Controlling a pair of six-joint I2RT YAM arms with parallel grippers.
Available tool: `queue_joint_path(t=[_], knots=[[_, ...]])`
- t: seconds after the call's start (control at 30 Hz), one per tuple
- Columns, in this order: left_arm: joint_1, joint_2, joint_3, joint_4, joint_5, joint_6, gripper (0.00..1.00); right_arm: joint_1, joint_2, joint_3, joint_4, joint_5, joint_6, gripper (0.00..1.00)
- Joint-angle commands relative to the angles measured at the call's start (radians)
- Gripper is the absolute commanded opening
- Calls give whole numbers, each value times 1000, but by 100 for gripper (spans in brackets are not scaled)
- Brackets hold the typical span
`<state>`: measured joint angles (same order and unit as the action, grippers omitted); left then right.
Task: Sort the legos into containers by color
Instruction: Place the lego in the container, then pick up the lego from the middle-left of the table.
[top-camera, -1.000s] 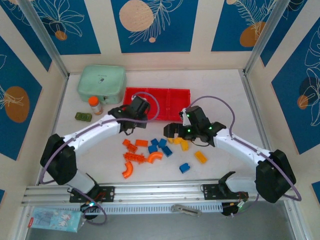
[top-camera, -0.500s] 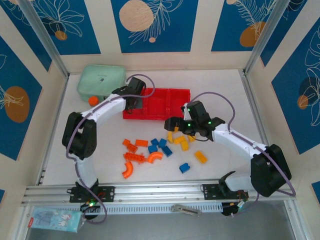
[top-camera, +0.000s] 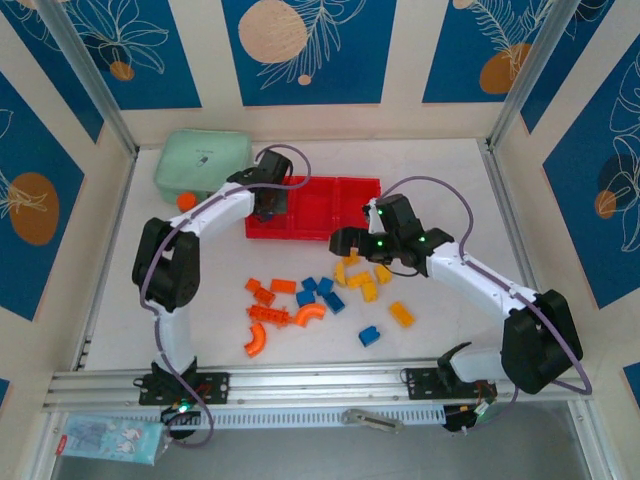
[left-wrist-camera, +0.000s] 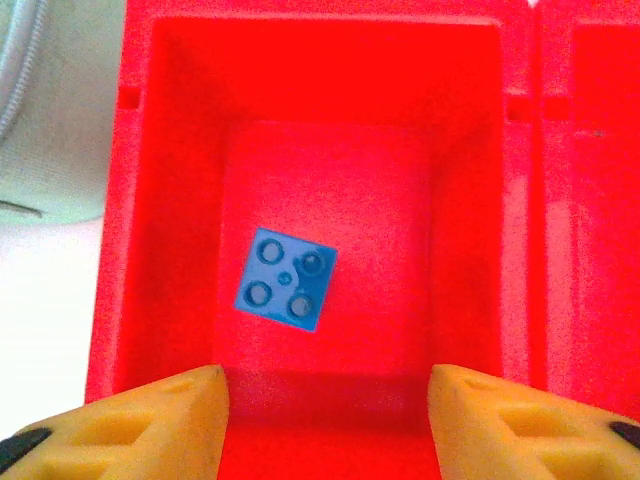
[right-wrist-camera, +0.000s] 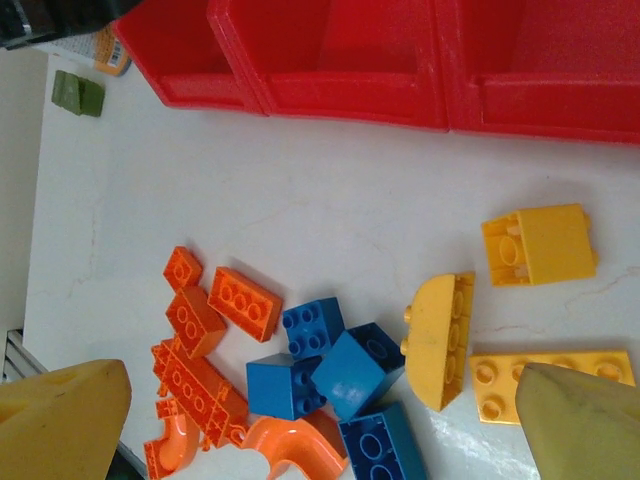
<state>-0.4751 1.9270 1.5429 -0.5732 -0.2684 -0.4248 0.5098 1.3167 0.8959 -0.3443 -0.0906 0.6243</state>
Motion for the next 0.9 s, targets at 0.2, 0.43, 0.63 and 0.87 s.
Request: queue_joint_path(t=[0.2, 0.43, 0.63, 0.87], knots=[[-64, -259, -236, -15, 184, -54, 61, -5, -86, -27, -152, -38, -35, 99], [-186, -365, -383, -47, 194, -127, 64, 11, -130, -86, -205, -46, -8, 99], [-299, -402, -440, -72, 208, -150, 65, 51, -160, -139, -213, -47, 22, 99], [-411, -385, -447, -119, 181, -236, 66, 65, -185, -181, -213, -33, 47, 99]])
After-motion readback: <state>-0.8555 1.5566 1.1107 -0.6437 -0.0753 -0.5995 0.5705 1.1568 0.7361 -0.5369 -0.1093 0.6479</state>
